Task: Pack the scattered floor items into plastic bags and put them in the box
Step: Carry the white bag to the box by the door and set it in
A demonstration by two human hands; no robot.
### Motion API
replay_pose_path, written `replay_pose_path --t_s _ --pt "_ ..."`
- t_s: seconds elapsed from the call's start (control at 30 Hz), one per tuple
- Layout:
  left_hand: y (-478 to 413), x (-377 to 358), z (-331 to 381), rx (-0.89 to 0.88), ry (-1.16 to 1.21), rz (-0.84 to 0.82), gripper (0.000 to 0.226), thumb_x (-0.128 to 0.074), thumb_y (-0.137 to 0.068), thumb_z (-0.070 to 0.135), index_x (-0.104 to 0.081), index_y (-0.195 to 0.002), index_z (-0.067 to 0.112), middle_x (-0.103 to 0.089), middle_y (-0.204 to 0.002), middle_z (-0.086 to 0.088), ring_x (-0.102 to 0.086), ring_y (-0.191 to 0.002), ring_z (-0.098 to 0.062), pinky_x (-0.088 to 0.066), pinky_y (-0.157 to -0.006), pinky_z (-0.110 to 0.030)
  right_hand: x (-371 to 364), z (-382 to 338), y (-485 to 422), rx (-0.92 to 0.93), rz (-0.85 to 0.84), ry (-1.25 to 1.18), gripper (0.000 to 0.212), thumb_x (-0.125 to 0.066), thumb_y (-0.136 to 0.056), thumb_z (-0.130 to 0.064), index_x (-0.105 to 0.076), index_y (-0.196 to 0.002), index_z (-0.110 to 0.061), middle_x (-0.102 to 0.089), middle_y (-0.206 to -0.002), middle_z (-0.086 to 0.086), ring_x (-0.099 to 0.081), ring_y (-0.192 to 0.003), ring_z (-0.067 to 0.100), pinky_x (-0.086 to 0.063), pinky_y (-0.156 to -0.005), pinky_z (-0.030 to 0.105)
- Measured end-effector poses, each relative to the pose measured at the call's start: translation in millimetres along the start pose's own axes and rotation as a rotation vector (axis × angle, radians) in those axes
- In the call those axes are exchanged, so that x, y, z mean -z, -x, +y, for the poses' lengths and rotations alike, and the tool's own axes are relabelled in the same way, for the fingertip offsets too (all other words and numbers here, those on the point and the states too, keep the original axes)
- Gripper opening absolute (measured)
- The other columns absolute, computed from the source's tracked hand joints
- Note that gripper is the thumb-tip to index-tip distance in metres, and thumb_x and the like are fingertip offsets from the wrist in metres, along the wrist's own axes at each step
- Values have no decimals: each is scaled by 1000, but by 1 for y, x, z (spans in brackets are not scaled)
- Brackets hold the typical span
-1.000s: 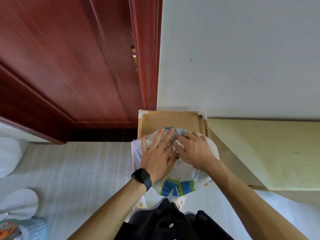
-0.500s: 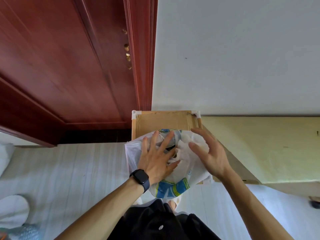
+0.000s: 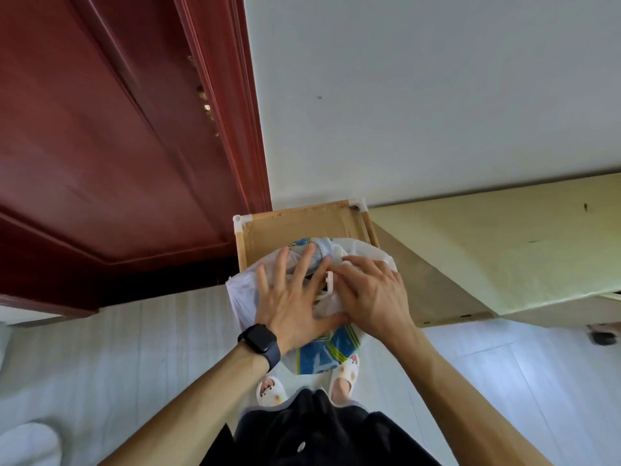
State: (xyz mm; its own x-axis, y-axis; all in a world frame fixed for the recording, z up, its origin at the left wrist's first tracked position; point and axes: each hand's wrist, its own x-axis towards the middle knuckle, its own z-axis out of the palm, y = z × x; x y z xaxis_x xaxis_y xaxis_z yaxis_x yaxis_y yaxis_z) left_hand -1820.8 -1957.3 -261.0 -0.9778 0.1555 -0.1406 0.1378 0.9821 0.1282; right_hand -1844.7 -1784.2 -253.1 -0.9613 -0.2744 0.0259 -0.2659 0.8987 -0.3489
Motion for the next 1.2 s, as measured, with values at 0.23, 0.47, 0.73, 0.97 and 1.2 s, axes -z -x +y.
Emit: replay_pose_path --t_s 0.23,0.47,0.73,0.97,1.2 --pt "-8 -26 -1 -47 -11 242 50 -33 -92 70 -66 -112 38 -25 -160 6 -32 -139 -39 -30 -99 -59 -7 17 32 -10 202 -98 42 -48 -100 -42 -55 -139 -26 -52 -144 2 -48 -130 21 -42 -105 46" --pt "-8 -36 -10 -140 -14 312 55 -36 -92 68 -36 -144 49 -27 -160 1 -34 -138 -42 -31 -97 -62 -25 17 34 -3 330 -86 42 -55 -100 -34 -56 -140 -23 -57 -137 5 -53 -124 22 -43 -104 45" --pt "-4 -25 -7 -116 9 274 43 -34 -95 64 -64 -113 40 -32 -158 6 -35 -138 -40 -30 -99 -59 -21 11 36 -39 315 -96 41 -50 -100 -39 -56 -139 -27 -56 -134 6 -53 -119 24 -43 -102 43" --pt "1 26 -5 -84 223 82 104 -48 -66 87 -20 -148 30 -29 -154 4 -19 -147 -25 -22 -116 -48 13 17 52 -33 188 -168 53 -46 -96 -53 -49 -144 -31 -52 -146 3 -39 -142 28 -35 -115 45" --pt "25 73 85 -161 151 105 93 -56 -83 62 4 -151 42 2 -164 0 -1 -150 -26 -13 -120 -49 93 67 137 -74 346 -232 45 -55 -97 -44 -54 -140 -30 -52 -147 -6 -34 -145 17 -33 -117 39"
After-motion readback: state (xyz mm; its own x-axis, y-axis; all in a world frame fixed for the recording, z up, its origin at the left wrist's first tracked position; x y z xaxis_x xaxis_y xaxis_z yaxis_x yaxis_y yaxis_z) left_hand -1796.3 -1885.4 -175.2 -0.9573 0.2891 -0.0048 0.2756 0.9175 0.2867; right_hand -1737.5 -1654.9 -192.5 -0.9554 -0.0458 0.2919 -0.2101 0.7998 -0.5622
